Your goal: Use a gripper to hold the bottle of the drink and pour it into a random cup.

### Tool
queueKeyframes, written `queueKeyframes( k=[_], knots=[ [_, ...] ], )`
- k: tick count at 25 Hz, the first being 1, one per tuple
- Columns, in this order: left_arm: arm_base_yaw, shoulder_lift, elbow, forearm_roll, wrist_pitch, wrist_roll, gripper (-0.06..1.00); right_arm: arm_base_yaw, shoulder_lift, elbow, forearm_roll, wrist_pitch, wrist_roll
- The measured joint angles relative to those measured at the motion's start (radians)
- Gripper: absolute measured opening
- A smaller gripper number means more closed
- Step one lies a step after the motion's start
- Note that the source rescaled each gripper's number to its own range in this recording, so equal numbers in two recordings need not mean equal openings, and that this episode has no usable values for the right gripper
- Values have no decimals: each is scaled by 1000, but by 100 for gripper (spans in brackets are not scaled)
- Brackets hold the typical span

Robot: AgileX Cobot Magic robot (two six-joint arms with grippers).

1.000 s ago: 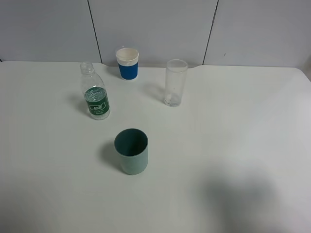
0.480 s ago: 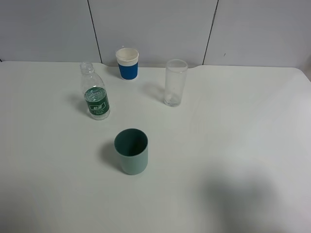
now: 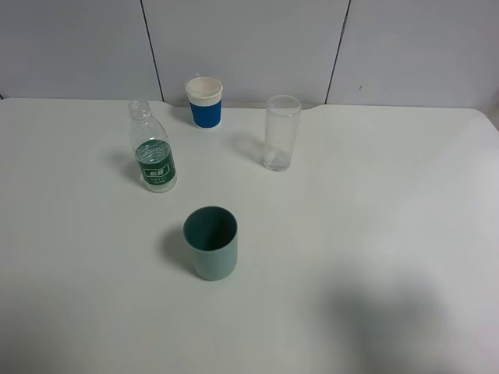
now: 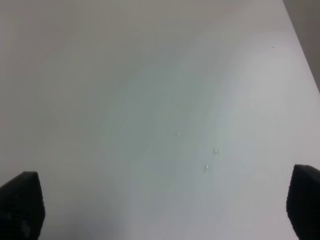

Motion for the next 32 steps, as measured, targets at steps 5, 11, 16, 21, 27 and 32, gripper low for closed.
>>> queueKeyframes(
  k=[5,11,16,21,27,32],
  knots=[
    [0,-2,12,0,0,0,96,0,0,0,0,0,0],
    [0,-4,72,2,-36,-15,96,0,0,0,0,0,0],
    [0,-4,72,1,-42,-15,96,0,0,0,0,0,0],
    [0,-4,72,1,-42,-15,96,0,0,0,0,0,0],
    [-8,-4,72,1,-42,-15,96,0,0,0,0,0,0],
    [-66,-4,72,0,-42,-15,96,0,0,0,0,0,0]
  ],
)
